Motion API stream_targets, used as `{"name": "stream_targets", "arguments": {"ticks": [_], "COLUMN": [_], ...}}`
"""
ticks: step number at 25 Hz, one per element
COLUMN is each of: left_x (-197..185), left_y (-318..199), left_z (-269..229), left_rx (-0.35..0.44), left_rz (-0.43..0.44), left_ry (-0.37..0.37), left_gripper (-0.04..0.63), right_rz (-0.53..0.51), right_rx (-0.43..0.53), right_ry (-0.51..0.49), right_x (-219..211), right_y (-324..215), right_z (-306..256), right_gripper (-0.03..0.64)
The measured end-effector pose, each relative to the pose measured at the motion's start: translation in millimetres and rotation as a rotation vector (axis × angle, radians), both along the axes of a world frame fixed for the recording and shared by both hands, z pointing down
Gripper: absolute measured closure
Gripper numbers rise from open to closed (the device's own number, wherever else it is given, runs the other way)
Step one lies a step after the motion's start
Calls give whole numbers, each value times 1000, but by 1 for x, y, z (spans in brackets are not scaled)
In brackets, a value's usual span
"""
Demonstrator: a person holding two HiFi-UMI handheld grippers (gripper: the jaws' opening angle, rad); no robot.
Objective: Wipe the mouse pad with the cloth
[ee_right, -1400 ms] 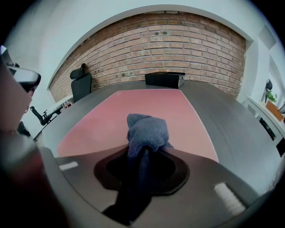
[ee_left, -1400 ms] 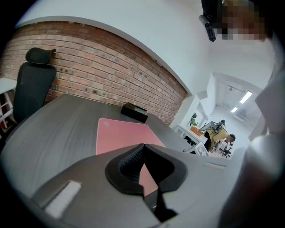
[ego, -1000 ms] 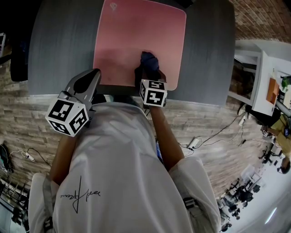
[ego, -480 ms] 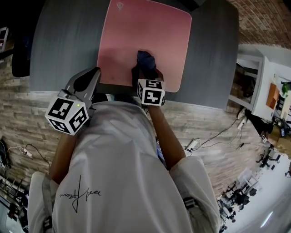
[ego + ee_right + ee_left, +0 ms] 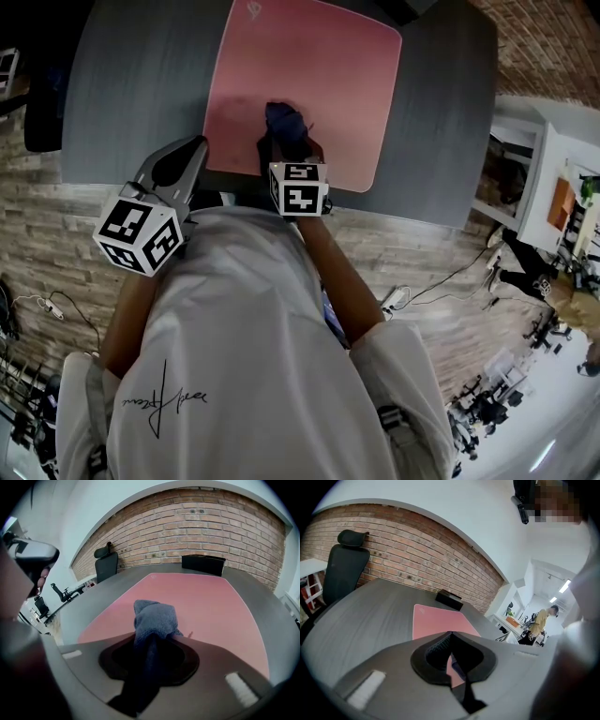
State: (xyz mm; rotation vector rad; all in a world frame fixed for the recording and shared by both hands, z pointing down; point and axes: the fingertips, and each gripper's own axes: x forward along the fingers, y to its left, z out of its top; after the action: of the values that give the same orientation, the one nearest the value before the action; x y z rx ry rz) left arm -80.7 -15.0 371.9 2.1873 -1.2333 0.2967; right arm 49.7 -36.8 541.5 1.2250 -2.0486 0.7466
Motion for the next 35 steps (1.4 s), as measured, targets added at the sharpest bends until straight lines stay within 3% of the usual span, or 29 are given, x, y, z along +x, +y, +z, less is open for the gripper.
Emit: {"name": "stream_targets", "arguments": {"ticks": [35], "left_x": [-47], "left_y": [-3], "left_z": [1], "left_rx": [-12], "left_rz": [-90], "left_ry": [-12], "left_gripper": [581], "right_rz": [-152], "right_rx": [-20], "right_ry": [-42], "right_x": [-82], "right_y": [-21], "right_z": [0], "right_gripper": [509]}}
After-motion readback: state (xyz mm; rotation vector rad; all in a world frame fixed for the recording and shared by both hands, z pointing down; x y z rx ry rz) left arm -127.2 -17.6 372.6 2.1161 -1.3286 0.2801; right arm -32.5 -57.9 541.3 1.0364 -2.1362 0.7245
